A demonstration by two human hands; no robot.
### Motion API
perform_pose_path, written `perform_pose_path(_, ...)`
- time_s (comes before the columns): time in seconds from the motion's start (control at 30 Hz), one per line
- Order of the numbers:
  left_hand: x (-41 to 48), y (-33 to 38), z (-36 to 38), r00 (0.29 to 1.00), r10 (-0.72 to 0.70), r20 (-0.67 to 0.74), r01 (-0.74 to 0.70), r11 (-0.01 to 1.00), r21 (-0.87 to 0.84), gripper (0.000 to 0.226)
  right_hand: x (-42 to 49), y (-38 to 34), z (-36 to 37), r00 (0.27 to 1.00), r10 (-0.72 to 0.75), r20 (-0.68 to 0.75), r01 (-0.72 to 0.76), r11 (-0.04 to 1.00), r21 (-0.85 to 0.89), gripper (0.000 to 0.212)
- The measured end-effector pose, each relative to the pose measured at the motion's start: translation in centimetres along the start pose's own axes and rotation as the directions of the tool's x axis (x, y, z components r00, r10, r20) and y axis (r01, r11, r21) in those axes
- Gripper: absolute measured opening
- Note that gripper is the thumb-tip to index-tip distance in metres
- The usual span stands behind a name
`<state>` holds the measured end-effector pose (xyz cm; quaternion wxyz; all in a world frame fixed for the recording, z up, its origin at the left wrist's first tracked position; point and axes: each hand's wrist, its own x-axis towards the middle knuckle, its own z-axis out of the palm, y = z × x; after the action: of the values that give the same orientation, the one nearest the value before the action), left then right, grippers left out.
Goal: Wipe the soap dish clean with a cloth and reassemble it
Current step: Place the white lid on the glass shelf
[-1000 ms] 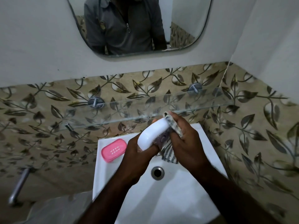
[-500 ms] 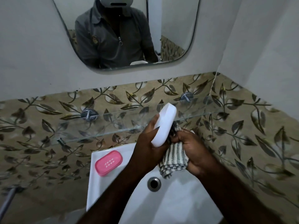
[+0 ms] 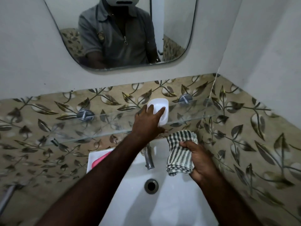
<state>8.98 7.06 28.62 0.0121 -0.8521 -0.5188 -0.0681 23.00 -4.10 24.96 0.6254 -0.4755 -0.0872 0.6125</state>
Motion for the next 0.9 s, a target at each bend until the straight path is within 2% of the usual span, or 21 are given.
perform_pose_path(0.13,1.9,-0.3,-0.7,0.997,-0.044,0.061,0.048,0.996,-0.073,0.111,0.6,0.7,-0.2,0.999,-0.053,0.007,0.053,0.999,0.005,0.026)
perform_pose_path(0.27,0.9,-0.3,-1.0,0.995,-0.072,0.064,0.078,0.993,-0.094,0.126,0.8,1.1,0.1,0.999,0.009,0.052,-0.008,1.0,-0.015,0.023)
perform_pose_path(0.3,0.0,-0.2,-1.0,0.996,-0.093,0.013,0.094,0.987,-0.127,0.123,0.8,1.3,0.1,0.998,0.018,0.064,-0.017,1.0,-0.026,0.022)
perform_pose_path(0.37,-2.5,0.2,-0.7,0.971,-0.128,-0.2,0.063,0.952,-0.301,0.102,0.9,1.7,0.2,0.994,0.028,0.107,-0.022,0.998,-0.056,0.021)
perform_pose_path(0.43,-5.7,0.9,0.7,0.89,-0.186,-0.417,-0.052,0.866,-0.498,0.07,1.0,2.6,0.3,0.987,0.046,0.153,-0.034,0.996,-0.077,0.021)
perform_pose_path(0.47,-7.4,1.5,1.6,0.865,-0.246,-0.438,-0.063,0.812,-0.58,0.057,1.1,3.3,0.4,0.984,0.061,0.167,-0.046,0.995,-0.09,0.021)
perform_pose_path(0.5,-8.9,2.1,2.5,0.862,-0.323,-0.392,-0.023,0.746,-0.665,0.047,1.2,3.9,0.5,0.98,0.078,0.183,-0.059,0.993,-0.107,0.022)
perform_pose_path(0.53,-10.2,2.6,3.4,0.863,-0.421,-0.28,0.074,0.653,-0.754,0.038,1.2,4.6,0.7,0.974,0.098,0.203,-0.072,0.989,-0.132,0.022)
perform_pose_path(0.57,-11.1,3.0,4.1,0.857,-0.505,-0.106,0.2,0.514,-0.834,0.031,1.2,5.3,0.8,0.968,0.116,0.222,-0.081,0.983,-0.162,0.022)
perform_pose_path(0.6,-11.8,3.0,4.9,0.834,-0.539,0.114,0.329,0.322,-0.888,0.026,1.1,6.0,1.0,0.962,0.133,0.239,-0.087,0.977,-0.197,0.022)
perform_pose_path(0.63,-12.4,2.9,5.6,0.802,-0.497,0.331,0.424,0.083,-0.902,0.019,1.1,6.7,1.0,0.957,0.147,0.249,-0.086,0.967,-0.239,0.022)
perform_pose_path(0.67,-12.9,2.6,6.1,0.77,-0.425,0.476,0.473,-0.121,-0.873,0.024,1.1,7.3,1.0,0.952,0.158,0.261,-0.079,0.955,-0.287,0.022)
perform_pose_path(0.7,-13.3,2.3,6.7,0.742,-0.392,0.543,0.472,-0.269,-0.839,0.028,1.0,8.0,1.0,0.942,0.18,0.282,-0.076,0.936,-0.344,0.022)
perform_pose_path(0.73,-13.8,2.1,7.1,0.724,-0.413,0.553,0.446,-0.33,-0.832,0.028,1.1,8.7,0.9,0.928,0.207,0.309,-0.074,0.917,-0.391,0.022)
perform_pose_path(0.77,-14.2,1.9,7.5,0.699,-0.473,0.536,0.421,-0.333,-0.843,0.025,1.1,9.3,0.8,0.912,0.239,0.334,-0.079,0.9,-0.429,0.022)
perform_pose_path(0.9,-16.0,0.8,9.1,0.62,-0.634,0.463,0.42,-0.231,-0.878,0.022,0.9,11.4,1.1,0.845,0.333,0.418,-0.1,0.868,-0.487,0.024)
